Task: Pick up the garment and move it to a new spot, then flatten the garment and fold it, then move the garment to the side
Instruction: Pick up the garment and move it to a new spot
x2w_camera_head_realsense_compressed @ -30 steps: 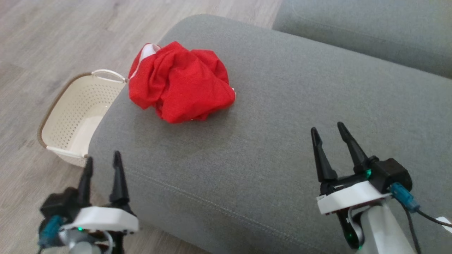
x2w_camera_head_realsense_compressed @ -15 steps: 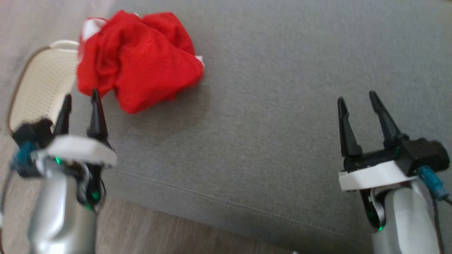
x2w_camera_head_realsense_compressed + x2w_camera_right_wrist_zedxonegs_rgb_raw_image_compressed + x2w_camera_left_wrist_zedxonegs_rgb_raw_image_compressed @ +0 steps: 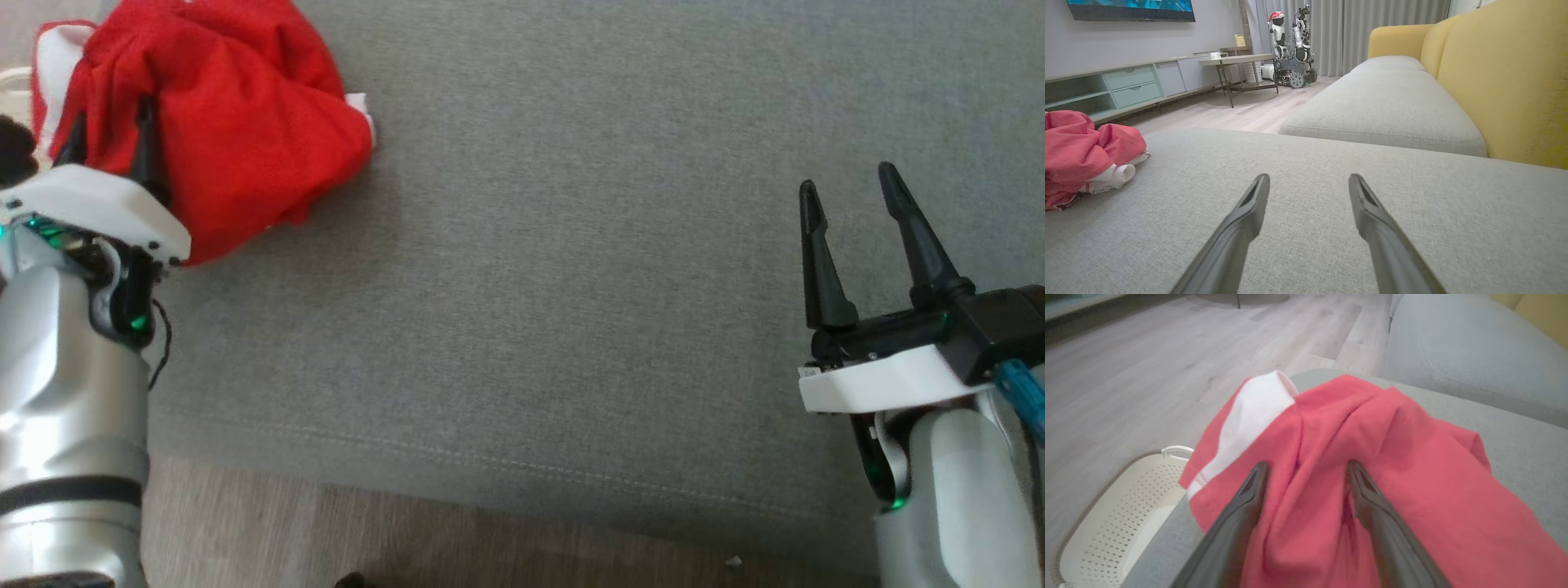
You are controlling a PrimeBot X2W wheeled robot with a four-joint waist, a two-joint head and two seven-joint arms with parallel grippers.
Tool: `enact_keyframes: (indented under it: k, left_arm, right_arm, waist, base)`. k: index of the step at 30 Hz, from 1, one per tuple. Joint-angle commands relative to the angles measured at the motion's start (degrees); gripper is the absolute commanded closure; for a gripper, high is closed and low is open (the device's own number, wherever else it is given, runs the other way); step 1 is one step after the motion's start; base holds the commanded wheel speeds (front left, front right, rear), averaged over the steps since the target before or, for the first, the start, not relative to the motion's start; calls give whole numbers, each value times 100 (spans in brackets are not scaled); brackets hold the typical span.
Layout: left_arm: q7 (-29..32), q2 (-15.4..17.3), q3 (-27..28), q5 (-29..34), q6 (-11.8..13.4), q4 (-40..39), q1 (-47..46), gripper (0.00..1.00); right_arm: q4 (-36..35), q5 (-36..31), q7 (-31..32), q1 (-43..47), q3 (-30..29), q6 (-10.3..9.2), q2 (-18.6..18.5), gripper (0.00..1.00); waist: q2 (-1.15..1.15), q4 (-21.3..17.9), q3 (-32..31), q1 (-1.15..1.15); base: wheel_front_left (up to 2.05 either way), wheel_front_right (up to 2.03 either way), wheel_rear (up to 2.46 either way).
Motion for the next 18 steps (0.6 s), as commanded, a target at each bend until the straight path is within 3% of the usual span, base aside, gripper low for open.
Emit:
enact_keyframes:
  k: [1,2,3,4,5,12,18]
  left_arm:
    - [35,362,111,-2,-33,-42,-204,0]
    - [78,399,71,31,-35,71,-265,0]
    - [111,430,32,62,-37,173,-321,14]
    - [119,453,8,81,-38,258,-372,81]
    - [100,466,-4,86,-39,330,-420,100]
    - [-759,516,-13,195,140,349,-645,100]
    - [-1021,563,56,273,222,-381,-656,100]
  right_arm:
    - [-211,-21,-11,-118,135,37,14,0]
    - [-207,-20,-21,-119,135,37,17,0]
    - [-202,-19,-30,-120,137,37,20,0]
    - [-197,-18,-38,-123,136,37,24,0]
    - [-191,-18,-47,-126,136,37,29,0]
    - [-41,4,-157,-141,118,37,64,0]
    - [226,102,-299,-157,169,37,106,0]
  waist:
    - [0,-70,55,-1]
    - [0,-89,64,-1]
    - [0,-106,73,-1]
    - [0,-120,81,-1]
    - [0,-132,87,-1]
    - [0,-146,-56,-1]
    - [0,-181,-447,-1]
  base:
    - [0,0,0]
    - [0,0,0]
    - [0,0,0]
    - [0,0,0]
    - [0,0,0]
    - [0,0,0]
    - [0,0,0]
